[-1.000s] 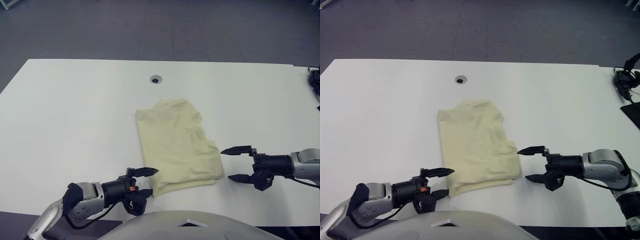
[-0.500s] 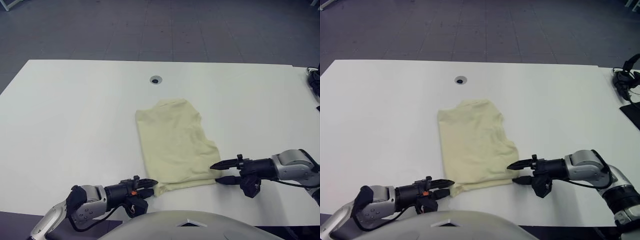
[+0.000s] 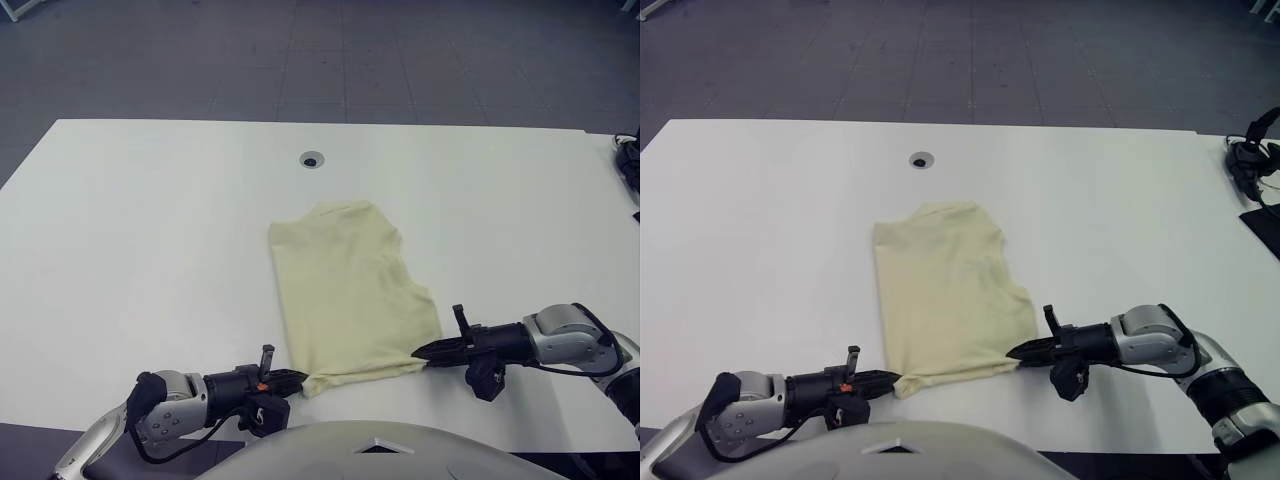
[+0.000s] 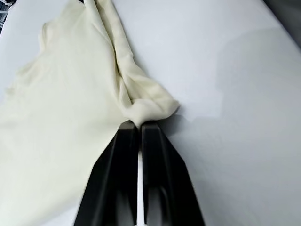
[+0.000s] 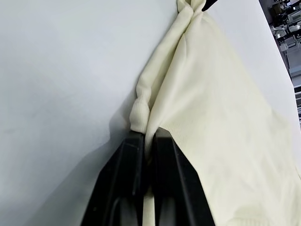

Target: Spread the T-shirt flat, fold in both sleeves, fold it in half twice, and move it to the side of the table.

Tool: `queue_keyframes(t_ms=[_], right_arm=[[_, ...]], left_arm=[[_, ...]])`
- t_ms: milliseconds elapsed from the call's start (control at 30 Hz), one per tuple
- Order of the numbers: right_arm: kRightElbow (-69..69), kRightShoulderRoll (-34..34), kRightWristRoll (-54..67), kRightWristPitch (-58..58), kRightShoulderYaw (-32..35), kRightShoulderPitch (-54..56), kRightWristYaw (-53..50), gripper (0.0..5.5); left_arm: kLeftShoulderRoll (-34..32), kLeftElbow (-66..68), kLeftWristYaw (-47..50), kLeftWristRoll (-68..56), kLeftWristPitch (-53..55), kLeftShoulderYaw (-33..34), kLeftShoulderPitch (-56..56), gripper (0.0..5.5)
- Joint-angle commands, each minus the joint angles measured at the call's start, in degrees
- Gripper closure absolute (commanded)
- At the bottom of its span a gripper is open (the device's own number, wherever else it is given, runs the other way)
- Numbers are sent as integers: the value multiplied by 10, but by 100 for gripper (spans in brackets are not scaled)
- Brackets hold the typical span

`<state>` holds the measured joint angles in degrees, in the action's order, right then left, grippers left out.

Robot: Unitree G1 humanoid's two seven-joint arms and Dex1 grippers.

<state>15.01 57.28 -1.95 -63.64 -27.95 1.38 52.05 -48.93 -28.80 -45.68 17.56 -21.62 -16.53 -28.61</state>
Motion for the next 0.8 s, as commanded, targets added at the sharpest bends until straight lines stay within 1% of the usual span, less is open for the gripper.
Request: queue_keyframes(t_ms=[33, 133, 200, 333, 433, 500, 600, 700, 800], right_arm=[[-106, 58, 151, 164, -27, -56, 72, 544], [-211, 118, 300, 326, -17, -97, 137, 545], [-267, 158, 380, 407, -1, -122, 173, 545], [-347, 217, 489, 509, 46, -164, 233, 545], [-398, 240, 570, 552, 113, -210, 261, 545], [-423, 239, 606, 577, 159, -235, 272, 545], [-443, 224, 611, 609, 204, -255, 281, 545], [-441, 191, 575, 634, 215, -239, 275, 545], [-416, 142, 521, 646, 208, -195, 259, 545]], left_arm=[[-44, -42, -51, -126, 62, 31, -39, 550], [-96, -66, -100, -226, 81, 76, -99, 550], [-116, -76, -127, -293, 83, 115, -136, 550], [-126, -99, -166, -387, 80, 203, -199, 550], [-123, -139, -202, -431, 82, 263, -249, 550], [-121, -160, -223, -451, 91, 290, -274, 550], [-124, -165, -244, -474, 112, 324, -272, 550], [-129, -154, -253, -487, 134, 333, -228, 550], [-139, -124, -260, -457, 148, 309, -162, 550]])
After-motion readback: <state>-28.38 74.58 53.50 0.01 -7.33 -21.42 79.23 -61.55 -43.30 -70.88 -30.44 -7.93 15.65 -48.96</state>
